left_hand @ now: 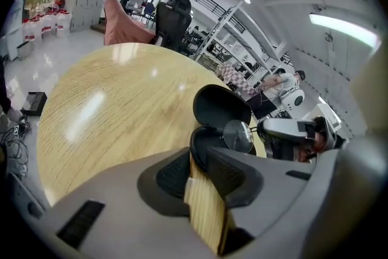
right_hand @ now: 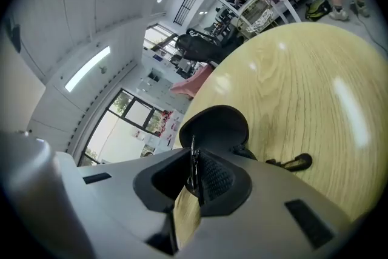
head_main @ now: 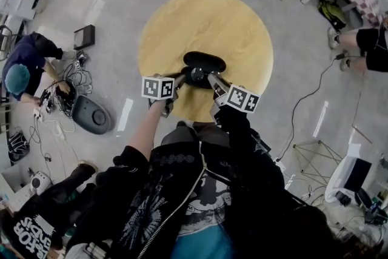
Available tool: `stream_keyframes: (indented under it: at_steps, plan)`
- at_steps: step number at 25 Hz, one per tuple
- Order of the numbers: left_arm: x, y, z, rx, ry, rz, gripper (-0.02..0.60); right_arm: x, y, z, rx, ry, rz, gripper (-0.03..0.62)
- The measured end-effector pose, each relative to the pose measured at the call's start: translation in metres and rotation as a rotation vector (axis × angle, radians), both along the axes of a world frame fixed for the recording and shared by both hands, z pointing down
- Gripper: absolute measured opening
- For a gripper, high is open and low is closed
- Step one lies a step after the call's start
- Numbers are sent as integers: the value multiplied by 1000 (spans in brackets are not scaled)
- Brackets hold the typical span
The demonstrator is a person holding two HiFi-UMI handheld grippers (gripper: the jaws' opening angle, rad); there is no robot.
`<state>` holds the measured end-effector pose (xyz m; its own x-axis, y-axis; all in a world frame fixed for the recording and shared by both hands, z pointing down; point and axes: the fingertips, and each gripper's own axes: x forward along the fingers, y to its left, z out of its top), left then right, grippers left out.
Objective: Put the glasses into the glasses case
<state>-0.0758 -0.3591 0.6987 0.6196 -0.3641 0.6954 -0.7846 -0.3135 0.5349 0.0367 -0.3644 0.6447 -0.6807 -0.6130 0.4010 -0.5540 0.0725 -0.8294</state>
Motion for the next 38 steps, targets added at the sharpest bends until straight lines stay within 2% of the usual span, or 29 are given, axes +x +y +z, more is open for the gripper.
stream_keyframes:
  at_steps: [6,11,16,18,23,24,26,27,29,31,34,38]
  plan:
    - [-1,0,2,-3,44,-31,83,-8,0,26,-98,-37,30,58]
    - [-3,2,4,-1,56,-30,83,-25,-3,30,-108,-44,5,58]
    - [0,4,3,-4,71,-30,89,-25,-2,31,-111,-29,4,58]
    - [4,4,2,-10,78,-14,176,-25,-2,31,-109,-5,-2,58]
    - [3,2,4,-20,44,-16,175,-27,-2,32,-107,26,-19,60]
    - [1,2,5,-23,33,-23,170,-27,-2,32,-101,42,-29,58]
    - [-1,2,8,-22,-13,-21,115,-29,0,31,-73,102,-67,60]
    - [-1,3,9,-15,-38,-10,112,-30,1,31,-52,145,-96,71]
    - [0,3,10,4,-74,16,112,-33,3,31,-13,239,-165,160]
    - [1,2,10,8,-79,21,106,-32,5,35,3,338,-225,210]
    - [1,1,12,-10,-63,9,106,-24,8,39,27,463,-259,225]
    - [0,0,11,-10,-54,9,106,-9,8,38,34,495,-229,229]
